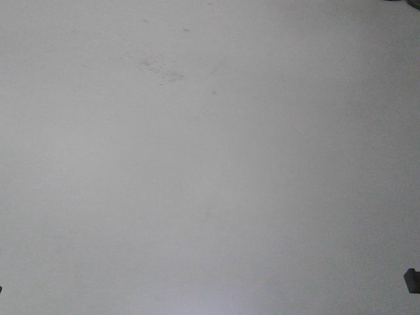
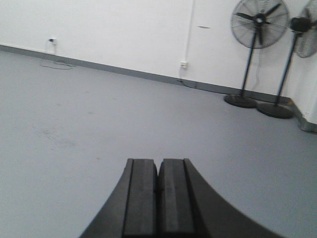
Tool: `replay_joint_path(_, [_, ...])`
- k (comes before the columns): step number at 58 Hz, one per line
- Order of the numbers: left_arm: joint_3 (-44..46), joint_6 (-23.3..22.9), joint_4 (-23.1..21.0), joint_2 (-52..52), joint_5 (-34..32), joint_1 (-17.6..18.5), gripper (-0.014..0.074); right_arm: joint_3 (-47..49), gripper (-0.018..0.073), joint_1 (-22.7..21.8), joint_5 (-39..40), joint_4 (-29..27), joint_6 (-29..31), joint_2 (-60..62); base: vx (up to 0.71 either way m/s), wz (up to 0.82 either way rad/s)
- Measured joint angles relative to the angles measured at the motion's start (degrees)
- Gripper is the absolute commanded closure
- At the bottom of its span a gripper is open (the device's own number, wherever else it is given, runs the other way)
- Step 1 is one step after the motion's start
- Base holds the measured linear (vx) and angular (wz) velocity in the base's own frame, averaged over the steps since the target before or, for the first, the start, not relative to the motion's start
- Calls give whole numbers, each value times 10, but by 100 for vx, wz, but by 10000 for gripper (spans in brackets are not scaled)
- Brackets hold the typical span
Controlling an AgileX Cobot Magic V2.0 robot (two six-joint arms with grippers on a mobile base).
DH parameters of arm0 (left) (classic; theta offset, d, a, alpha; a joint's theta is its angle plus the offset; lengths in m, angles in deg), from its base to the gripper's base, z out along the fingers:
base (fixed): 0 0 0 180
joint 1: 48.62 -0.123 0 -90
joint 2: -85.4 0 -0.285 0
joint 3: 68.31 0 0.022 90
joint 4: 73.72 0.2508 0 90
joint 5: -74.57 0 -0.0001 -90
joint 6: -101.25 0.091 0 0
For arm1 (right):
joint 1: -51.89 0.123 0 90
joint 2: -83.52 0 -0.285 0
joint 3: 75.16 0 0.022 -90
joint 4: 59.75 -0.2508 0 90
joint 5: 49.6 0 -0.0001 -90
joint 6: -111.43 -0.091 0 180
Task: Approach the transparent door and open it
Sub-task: 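Drive the base and turn toward the glass sliding door on the wooden platform, then drive the base up to the glass door's white frame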
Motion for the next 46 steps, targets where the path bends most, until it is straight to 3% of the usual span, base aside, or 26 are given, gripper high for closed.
replay_joint_path(46, [0,0,0,0,0,0,602,0,567,0,0,0,0,0,56,57])
